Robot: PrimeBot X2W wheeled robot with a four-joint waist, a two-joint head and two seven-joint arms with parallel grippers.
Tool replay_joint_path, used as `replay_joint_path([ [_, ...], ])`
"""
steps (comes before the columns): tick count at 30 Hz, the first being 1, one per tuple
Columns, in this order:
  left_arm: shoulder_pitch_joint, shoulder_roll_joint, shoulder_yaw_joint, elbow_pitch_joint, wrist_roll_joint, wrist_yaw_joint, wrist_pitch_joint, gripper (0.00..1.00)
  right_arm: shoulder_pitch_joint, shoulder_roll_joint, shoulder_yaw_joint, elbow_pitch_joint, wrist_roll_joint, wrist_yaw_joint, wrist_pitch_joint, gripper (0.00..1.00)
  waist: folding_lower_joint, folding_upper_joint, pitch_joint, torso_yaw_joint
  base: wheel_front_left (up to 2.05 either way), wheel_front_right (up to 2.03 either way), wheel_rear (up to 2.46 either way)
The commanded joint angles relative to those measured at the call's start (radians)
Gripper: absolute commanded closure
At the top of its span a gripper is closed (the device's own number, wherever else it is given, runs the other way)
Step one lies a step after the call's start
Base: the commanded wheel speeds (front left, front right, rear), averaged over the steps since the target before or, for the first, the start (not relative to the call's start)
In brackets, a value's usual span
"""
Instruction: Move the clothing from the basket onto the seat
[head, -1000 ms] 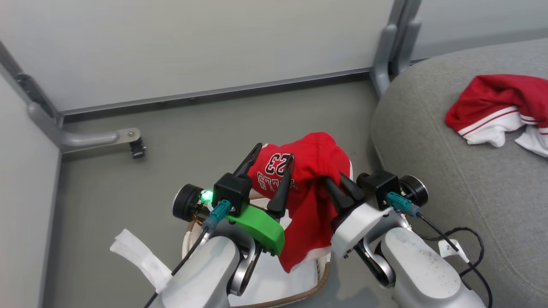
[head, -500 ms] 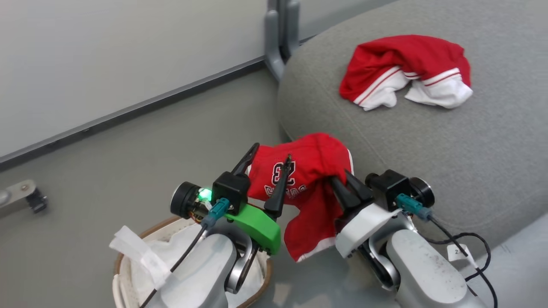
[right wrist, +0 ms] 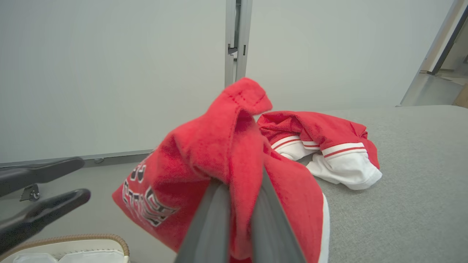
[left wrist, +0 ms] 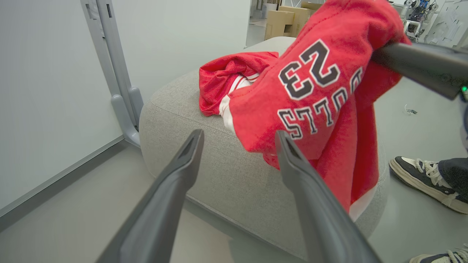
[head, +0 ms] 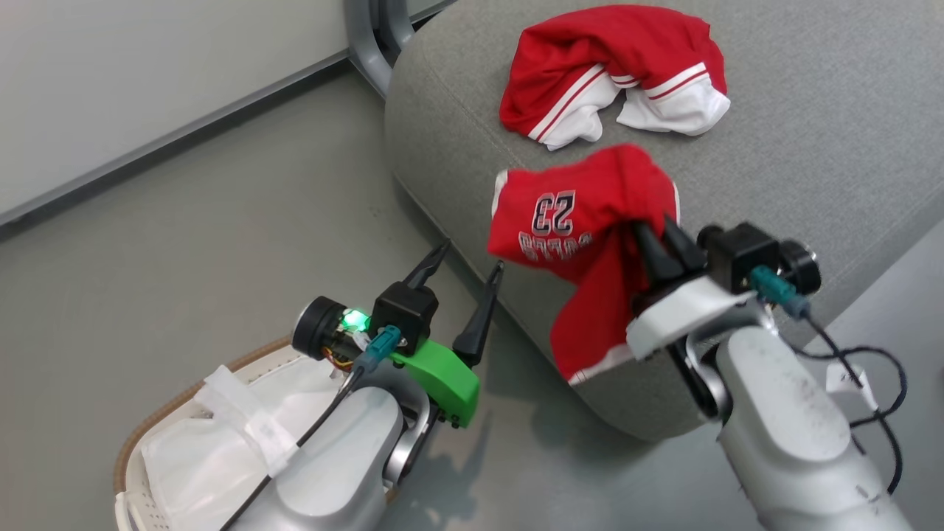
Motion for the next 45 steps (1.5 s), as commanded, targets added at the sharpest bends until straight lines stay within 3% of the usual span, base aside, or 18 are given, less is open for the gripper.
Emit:
replay_joint_path([
  [1, -0.009, 0.020, 0.006, 0.007, 0.008, 0.009, 0.000, 0.00, -0.053, -0.014, -0.013, 0.004, -0.012, -0.001, -0.002, 1.00, 0.0000, -0.0001, 0.041, -0.011, 0.00, 0.00, 0.00],
  [13, -0.093, 0.046, -0.033, -0.007, 0.059, 0.006, 0.021, 0.00, -0.522, -0.322, -0.203, 0.169, -0.119, -0.001, -0.002, 1.00, 0.0000, -0.0001, 0.239, 0.136, 0.00, 0.00, 0.00],
  [19, -0.130, 0.053, -0.042, -0.023, 0.079, 0.007, 0.020, 0.00, -0.657, -0.384, -0.301, 0.325, -0.197, -0.001, -0.002, 1.00, 0.0000, -0.0001, 0.326, 0.208, 0.00, 0.00, 0.00],
  [24, -0.153, 0.041, -0.042, -0.024, 0.079, 0.012, 0.015, 0.00, -0.653, -0.376, -0.368, 0.435, -0.249, -0.001, -0.002, 1.00, 0.0000, -0.0001, 0.370, 0.261, 0.00, 0.00, 0.00],
  [25, -0.155, 0.038, -0.040, -0.026, 0.078, 0.017, 0.014, 0.00, -0.633, -0.372, -0.392, 0.465, -0.256, -0.001, -0.002, 0.73, 0.0000, -0.0001, 0.377, 0.269, 0.00, 0.00, 0.00],
  [26, -0.156, 0.037, -0.040, -0.025, 0.078, 0.017, 0.014, 0.00, -0.618, -0.369, -0.412, 0.483, -0.262, -0.001, -0.002, 0.29, 0.0000, -0.0001, 0.380, 0.275, 0.00, 0.00, 0.00],
  [27, -0.154, 0.034, -0.039, -0.024, 0.074, 0.018, 0.012, 0.00, -0.603, -0.366, -0.436, 0.503, -0.267, -0.001, -0.001, 0.00, 0.0000, -0.0001, 0.382, 0.282, 0.00, 0.00, 0.00],
  [35, -0.119, 0.053, -0.006, 0.004, 0.048, 0.033, 0.002, 0.00, -0.456, -0.312, -0.564, 0.491, -0.296, -0.001, -0.001, 0.00, 0.0000, -0.0001, 0.345, 0.288, 0.00, 0.00, 0.00],
  [45, -0.023, 0.077, 0.075, -0.013, 0.031, 0.056, -0.001, 0.00, -0.207, -0.226, -0.481, 0.337, -0.250, -0.001, -0.001, 0.00, 0.0000, -0.0001, 0.223, 0.283, 0.00, 0.00, 0.00],
])
